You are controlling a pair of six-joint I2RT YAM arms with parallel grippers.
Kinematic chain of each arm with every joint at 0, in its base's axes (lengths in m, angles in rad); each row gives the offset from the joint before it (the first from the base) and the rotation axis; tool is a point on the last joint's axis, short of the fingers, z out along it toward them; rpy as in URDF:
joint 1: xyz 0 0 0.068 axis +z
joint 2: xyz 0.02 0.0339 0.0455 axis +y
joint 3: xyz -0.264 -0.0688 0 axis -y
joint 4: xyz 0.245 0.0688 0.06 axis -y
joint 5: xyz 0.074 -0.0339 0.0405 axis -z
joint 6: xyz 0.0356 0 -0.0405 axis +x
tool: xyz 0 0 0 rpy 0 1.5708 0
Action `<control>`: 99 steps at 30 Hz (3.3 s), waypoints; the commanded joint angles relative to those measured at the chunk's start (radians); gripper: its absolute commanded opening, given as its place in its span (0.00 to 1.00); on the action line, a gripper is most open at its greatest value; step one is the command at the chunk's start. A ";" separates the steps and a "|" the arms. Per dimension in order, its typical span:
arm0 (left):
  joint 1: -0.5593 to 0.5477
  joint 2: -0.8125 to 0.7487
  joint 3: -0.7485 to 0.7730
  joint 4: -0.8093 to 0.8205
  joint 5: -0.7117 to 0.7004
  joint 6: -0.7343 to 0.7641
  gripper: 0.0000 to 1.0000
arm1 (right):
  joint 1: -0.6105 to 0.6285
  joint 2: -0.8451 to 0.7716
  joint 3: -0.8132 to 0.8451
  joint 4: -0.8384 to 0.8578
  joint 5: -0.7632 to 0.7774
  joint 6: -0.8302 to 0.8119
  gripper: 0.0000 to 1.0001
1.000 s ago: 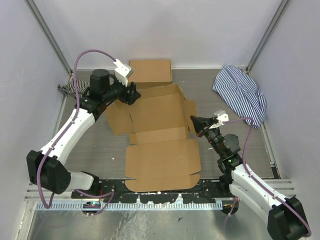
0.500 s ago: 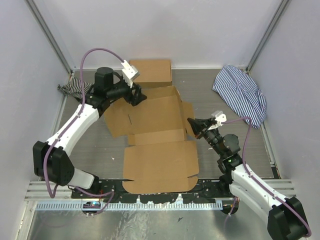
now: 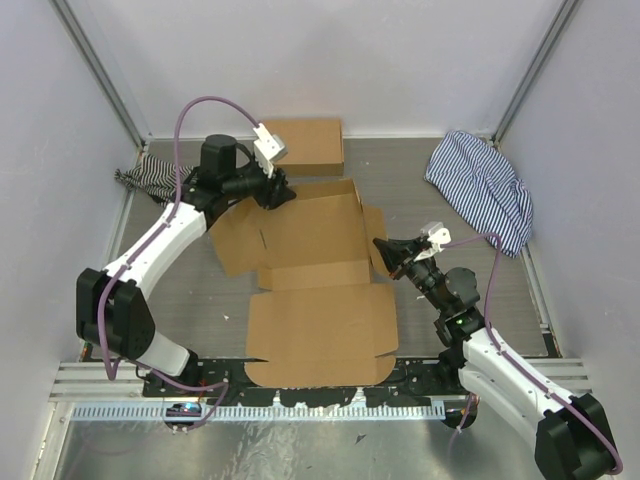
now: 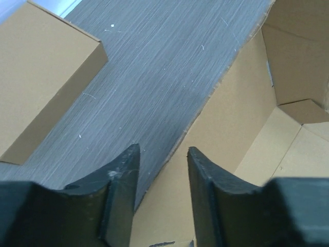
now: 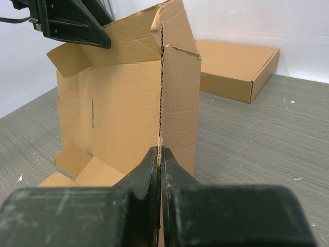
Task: Fold the paper box
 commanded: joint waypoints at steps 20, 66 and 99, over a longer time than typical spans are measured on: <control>-0.177 -0.159 -0.057 -0.097 -0.361 0.150 0.00 | 0.006 0.216 0.397 -0.535 0.005 0.043 0.27; -0.856 -0.311 -0.452 0.116 -1.401 0.767 0.00 | -0.439 0.523 0.494 -0.305 -0.409 -0.039 0.32; -0.856 -0.324 -0.443 0.011 -1.366 0.649 0.00 | -0.123 0.645 0.454 -0.342 -0.606 -0.206 0.45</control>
